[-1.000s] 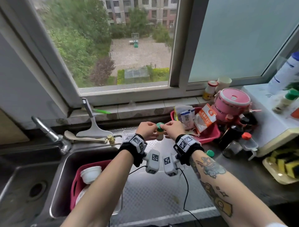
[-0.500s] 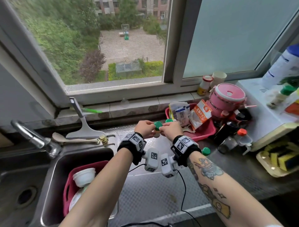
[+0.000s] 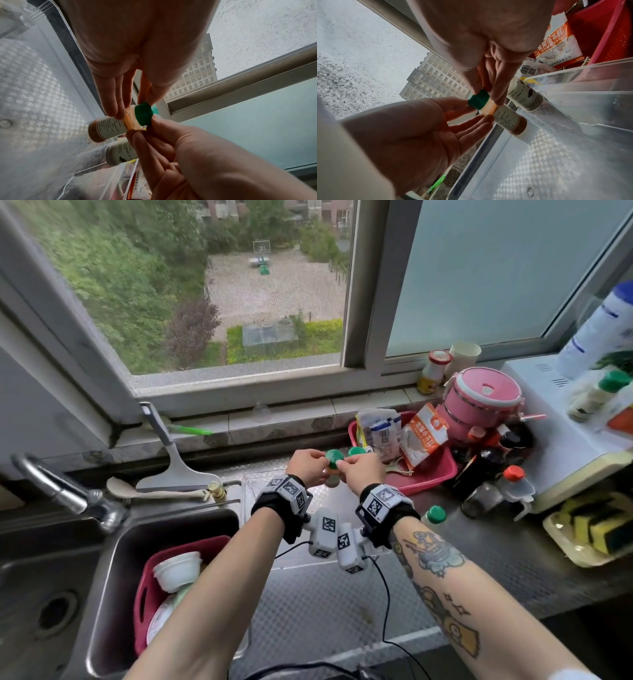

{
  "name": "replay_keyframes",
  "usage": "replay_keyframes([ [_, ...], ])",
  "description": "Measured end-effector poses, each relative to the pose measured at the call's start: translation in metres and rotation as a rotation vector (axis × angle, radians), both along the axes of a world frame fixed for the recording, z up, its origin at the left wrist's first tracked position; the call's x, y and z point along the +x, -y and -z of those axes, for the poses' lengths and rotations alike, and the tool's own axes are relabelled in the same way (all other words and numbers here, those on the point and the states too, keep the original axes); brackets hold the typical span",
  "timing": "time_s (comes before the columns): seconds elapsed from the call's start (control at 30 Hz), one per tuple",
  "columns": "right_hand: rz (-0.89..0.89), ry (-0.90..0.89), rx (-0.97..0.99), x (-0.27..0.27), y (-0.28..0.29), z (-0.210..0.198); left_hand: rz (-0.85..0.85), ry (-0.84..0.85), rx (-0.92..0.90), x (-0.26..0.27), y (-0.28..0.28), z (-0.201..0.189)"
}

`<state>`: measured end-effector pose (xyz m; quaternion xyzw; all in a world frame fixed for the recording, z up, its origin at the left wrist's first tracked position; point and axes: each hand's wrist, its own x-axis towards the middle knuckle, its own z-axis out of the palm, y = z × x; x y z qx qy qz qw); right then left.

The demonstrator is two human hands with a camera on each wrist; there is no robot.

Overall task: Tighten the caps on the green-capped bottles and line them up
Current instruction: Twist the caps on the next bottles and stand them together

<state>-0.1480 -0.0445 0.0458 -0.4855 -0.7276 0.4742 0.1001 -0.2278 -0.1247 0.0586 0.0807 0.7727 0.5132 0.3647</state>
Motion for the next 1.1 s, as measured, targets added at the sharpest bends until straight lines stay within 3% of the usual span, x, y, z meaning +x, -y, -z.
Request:
replay_keyframes([
  [0.4,-0.039,-0.002,0.018,0.001,0.001,0.001,-0.008,0.051,0.018,0.001,0.000,-0.003],
  [0.67,-0.082,0.000,0.016,0.003,0.002,-0.004,0.025,-0.003,-0.046,0.000,-0.001,-0.006],
  [1.1,-0.041,-0.065,-0.130,0.017,-0.031,0.042,0.021,-0.011,-0.046,0.004,0.000,-0.007],
])
